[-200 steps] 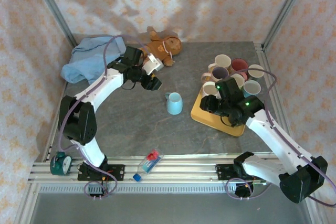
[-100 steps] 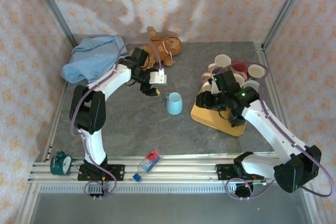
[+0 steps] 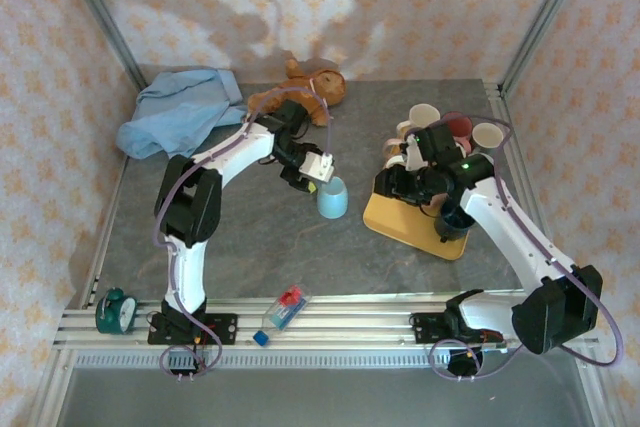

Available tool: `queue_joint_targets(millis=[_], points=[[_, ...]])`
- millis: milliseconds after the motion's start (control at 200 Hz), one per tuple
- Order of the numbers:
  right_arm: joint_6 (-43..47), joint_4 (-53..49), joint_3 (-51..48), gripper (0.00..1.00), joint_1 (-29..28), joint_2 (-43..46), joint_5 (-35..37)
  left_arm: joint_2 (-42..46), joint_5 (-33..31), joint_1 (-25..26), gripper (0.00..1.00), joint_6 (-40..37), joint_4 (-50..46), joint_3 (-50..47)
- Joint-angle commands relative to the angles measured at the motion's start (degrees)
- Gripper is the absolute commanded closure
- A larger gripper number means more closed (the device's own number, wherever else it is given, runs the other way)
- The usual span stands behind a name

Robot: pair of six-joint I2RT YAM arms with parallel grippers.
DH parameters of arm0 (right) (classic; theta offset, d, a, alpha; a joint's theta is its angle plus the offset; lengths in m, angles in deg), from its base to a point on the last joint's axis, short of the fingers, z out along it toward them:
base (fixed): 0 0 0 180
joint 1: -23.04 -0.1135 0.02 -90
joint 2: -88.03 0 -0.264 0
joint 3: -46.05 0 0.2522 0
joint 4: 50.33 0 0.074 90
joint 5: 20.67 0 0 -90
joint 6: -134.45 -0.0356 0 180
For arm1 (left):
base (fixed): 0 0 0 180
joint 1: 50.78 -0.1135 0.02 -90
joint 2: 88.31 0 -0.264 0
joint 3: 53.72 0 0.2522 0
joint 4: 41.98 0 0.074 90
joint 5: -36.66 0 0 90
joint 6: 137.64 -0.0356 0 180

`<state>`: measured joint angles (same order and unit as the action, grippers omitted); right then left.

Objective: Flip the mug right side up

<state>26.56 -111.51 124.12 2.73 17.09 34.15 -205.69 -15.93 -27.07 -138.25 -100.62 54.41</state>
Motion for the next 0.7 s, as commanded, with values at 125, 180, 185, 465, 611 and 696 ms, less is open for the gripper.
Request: queue_joint_targets(millis=[125,180,185,465,611,696], points=[[1.0,-1.9,1.0,0.52,0.7,1.0,-1.3,-1.6,-2.2,0.8,0.47,-5.0,-5.7,3.8],[1.1,-1.8,0.9,0.52,0.8,0.8,-1.3,-2.0,-2.4,1.0,0.47,-6.3,-6.3,3.9],[1.1,-1.8,0.9,0.52,0.8,0.8,-1.3,-2.0,-2.4,1.0,0.47,-6.5,-6.4,3.9],[0.8,-1.7,1.2,0.53,0.9,-0.1,-1.7,-4.5,-2.4,1.2,0.45,-7.5,-7.7,6.2],[1.0,-1.9,1.1,0.53,1.0,-0.5,-1.7,-5.8,-2.4,1.6,0.44,-8.7,-8.9,7.8],[1.0,-1.9,1.1,0.53,1.0,-0.9,-1.7,-6.3,-2.3,1.8,0.44,-9.0,-9.4,8.2]])
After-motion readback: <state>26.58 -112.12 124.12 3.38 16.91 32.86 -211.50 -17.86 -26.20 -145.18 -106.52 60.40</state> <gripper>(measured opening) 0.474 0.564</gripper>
